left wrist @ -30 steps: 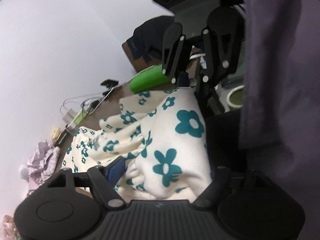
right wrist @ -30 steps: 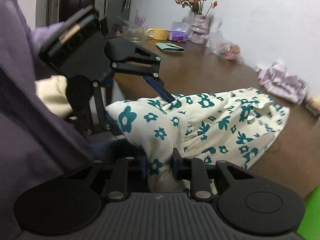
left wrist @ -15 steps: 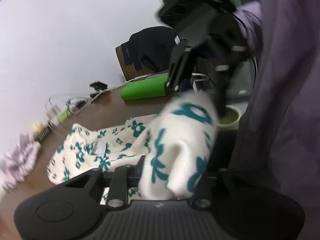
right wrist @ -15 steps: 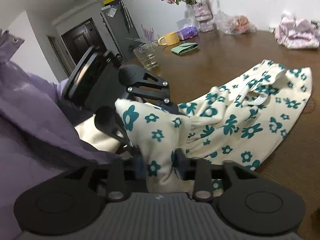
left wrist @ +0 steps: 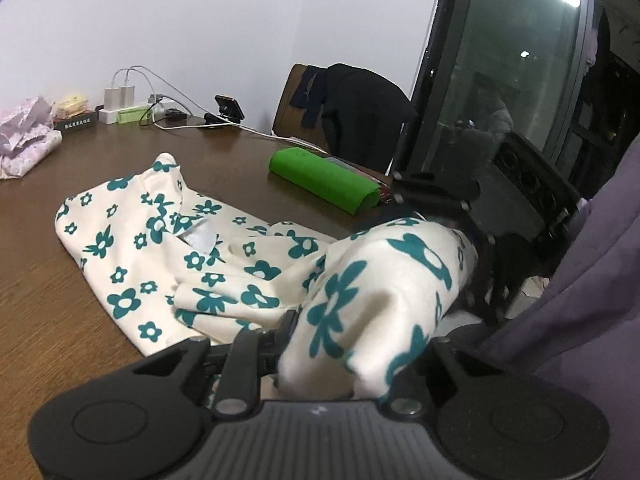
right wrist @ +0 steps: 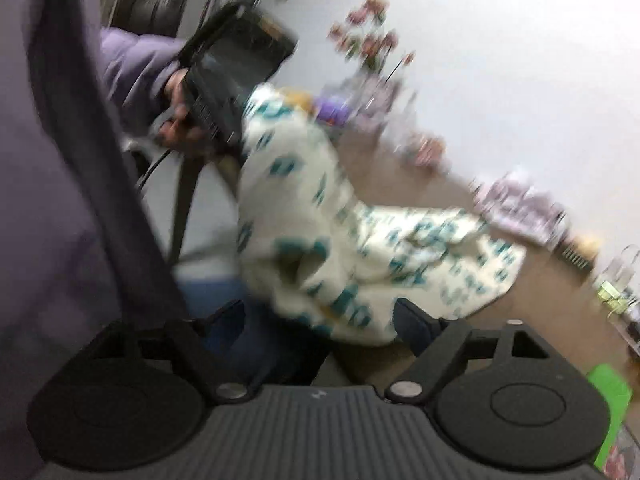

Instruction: Fold clothes

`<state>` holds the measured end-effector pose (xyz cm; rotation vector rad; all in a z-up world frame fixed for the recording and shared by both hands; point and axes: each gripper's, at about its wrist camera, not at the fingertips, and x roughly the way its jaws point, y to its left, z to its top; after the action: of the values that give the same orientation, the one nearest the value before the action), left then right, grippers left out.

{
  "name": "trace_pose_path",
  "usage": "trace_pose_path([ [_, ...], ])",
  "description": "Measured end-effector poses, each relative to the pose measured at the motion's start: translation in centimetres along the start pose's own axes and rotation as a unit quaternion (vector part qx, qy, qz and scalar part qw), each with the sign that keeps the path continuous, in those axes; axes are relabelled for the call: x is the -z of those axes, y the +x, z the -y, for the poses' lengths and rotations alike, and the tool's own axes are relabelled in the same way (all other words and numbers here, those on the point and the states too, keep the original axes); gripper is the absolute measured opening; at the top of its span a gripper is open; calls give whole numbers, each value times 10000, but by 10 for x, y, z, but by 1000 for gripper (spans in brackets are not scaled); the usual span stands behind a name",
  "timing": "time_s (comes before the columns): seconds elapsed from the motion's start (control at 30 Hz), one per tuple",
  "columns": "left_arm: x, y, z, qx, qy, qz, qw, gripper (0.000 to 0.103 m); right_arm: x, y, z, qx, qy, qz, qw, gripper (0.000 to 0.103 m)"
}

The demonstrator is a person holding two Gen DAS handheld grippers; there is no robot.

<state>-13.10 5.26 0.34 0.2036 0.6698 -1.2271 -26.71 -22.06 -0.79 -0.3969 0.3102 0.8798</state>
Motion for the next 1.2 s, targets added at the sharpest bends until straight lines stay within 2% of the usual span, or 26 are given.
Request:
trace_pose_path([
  [0.07, 1, -2, -2, 120, -139, -42, 9998, 20, -3, -2, 8, -16, 201, 352, 9992, 64],
  [0.1, 1, -3, -3, 192, -245, -59, 9995, 20, -3, 0, 15, -220, 361, 398, 9983, 58],
  [0.13, 2, -4, -5, 305, -338, -84, 9989, 20, -3, 3, 25, -658, 696, 353, 9948, 38],
  [0.17, 3, -5, -7, 496, -404, -125, 9979, 21, -3, 7, 36, -1118, 1142, 247, 9868, 26],
  [0.23, 5, -6, -12, 879, -534, -206, 9945, 22, 4, 13, 59, -1977, 2179, 79, 9557, 25],
  [0.27, 6, -7, -14, 1041, -605, -216, 9925, 24, 7, 14, 69, -2183, 2512, 145, 9429, 25],
  [0.33, 7, -11, -22, 1122, -842, -52, 9901, 29, 12, 15, 88, -2511, 3105, 328, 9162, 25],
  [0.4, 8, -16, -33, 1097, -1113, 151, 9876, 36, 8, 16, 100, -2351, 3459, 388, 9075, 25],
  [0.53, 11, -22, -57, 471, -1768, 556, 9815, 62, 7, 25, 110, -2015, 4026, 415, 8919, 25],
  [0.57, 13, -22, -63, 369, -1998, 608, 9772, 63, 9, 27, 107, -1933, 4154, 408, 8879, 25],
  [0.67, 22, -28, -74, 253, -2532, 761, 9641, 63, 22, 36, 114, -1645, 4764, 406, 8628, 25],
  [0.77, 28, -37, -81, 207, -2835, 943, 9541, 64, 35, 44, 121, -1301, 5284, 382, 8381, 24],
  [0.9, 26, -50, -87, -34, -3156, 1245, 9407, 65, 43, 50, 128, -892, 5720, 313, 8148, 18],
  [0.97, 21, -55, -88, -160, -3229, 1332, 9369, 65, 40, 52, 127, -727, 5744, 189, 8151, 17],
  [1.0, 18, -56, -87, -222, -3199, 1350, 9375, 66, 39, 54, 126, -689, 5741, 158, 8157, 17],
  [1.13, -6, -55, -82, -422, -2702, 1656, 9475, 76, 35, 58, 123, -565, 5722, 58, 8182, 17],
  [1.2, -22, -48, -81, -767, -2579, 1711, 9478, 76, 35, 67, 125, -447, 5783, -48, 8146, 17],
])
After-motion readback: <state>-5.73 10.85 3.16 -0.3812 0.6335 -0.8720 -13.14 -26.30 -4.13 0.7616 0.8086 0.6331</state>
